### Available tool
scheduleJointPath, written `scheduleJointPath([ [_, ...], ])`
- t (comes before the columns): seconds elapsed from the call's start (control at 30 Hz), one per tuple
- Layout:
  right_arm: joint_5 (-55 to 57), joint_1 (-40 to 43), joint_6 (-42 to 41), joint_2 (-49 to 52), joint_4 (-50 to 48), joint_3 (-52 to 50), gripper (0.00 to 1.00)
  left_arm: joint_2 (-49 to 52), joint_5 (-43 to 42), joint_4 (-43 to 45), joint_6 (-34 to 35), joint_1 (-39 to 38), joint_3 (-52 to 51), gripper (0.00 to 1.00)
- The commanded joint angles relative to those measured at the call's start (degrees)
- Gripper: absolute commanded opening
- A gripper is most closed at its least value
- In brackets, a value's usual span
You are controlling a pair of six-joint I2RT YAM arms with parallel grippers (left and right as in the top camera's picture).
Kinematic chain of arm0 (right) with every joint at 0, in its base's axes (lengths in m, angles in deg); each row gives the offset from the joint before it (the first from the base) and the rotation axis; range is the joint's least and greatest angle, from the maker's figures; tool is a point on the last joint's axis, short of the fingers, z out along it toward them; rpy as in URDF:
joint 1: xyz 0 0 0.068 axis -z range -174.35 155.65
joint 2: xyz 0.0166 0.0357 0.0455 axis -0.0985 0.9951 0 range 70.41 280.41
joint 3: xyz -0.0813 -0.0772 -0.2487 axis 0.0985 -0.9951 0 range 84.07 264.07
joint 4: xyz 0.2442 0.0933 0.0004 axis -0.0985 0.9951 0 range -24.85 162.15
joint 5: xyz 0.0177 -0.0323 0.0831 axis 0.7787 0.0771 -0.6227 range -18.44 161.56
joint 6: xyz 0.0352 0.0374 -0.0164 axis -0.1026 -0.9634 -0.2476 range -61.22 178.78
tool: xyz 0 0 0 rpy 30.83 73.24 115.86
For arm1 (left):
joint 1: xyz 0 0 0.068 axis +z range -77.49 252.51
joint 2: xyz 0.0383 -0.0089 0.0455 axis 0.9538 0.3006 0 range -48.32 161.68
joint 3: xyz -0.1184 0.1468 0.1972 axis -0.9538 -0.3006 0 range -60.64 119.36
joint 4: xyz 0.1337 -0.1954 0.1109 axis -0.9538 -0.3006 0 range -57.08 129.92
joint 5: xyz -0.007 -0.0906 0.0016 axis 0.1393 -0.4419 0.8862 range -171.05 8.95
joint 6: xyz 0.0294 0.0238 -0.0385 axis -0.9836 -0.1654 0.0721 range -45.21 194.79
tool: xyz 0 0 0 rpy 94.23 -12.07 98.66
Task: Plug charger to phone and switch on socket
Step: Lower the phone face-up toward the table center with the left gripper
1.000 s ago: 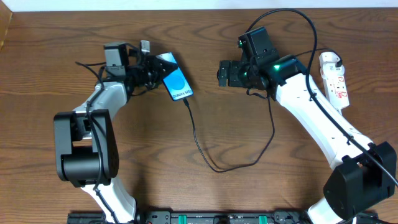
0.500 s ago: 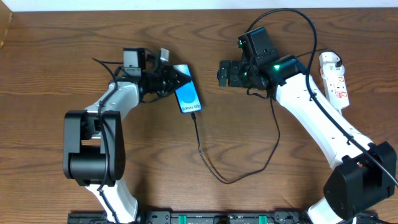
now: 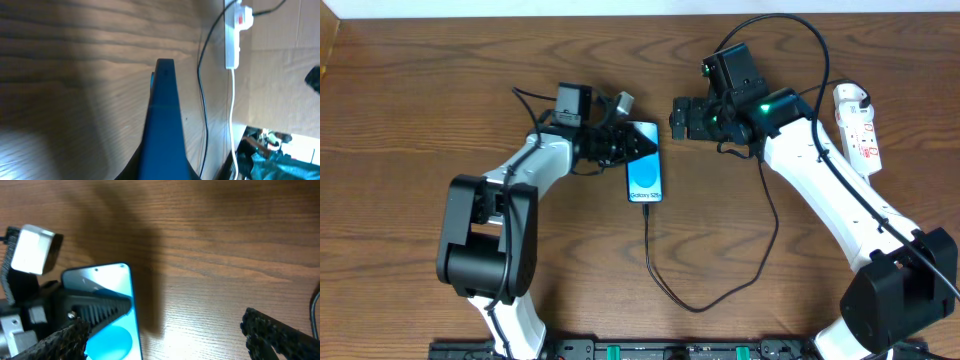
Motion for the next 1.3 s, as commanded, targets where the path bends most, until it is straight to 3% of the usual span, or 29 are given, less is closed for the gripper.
scheduleJointPath([
  [0.0, 1.07, -0.55, 1.25, -1.29, 0.37, 0.44, 0.96, -1.07, -1.03, -0.13, -2.21, -1.62, 0.46, 0.07],
  [0.03, 1.16, -0.55, 1.25, -1.29, 0.46, 0.44, 0.99, -1.05, -0.48, -0.17, -2.21, -1.99, 0.46, 0.07],
  [0.63, 15.54, -0.50, -12.24, -1.29, 5.20, 0.44, 0.99, 0.37, 6.97, 0.24, -0.57, -3.41, 0.48, 0.08],
  [1.27, 17.59, -0.50, -12.31, -1.29, 7.17, 0.44, 0.99, 1.53, 15.34, 0.11, 0.04, -8.24, 0.48, 0.07],
])
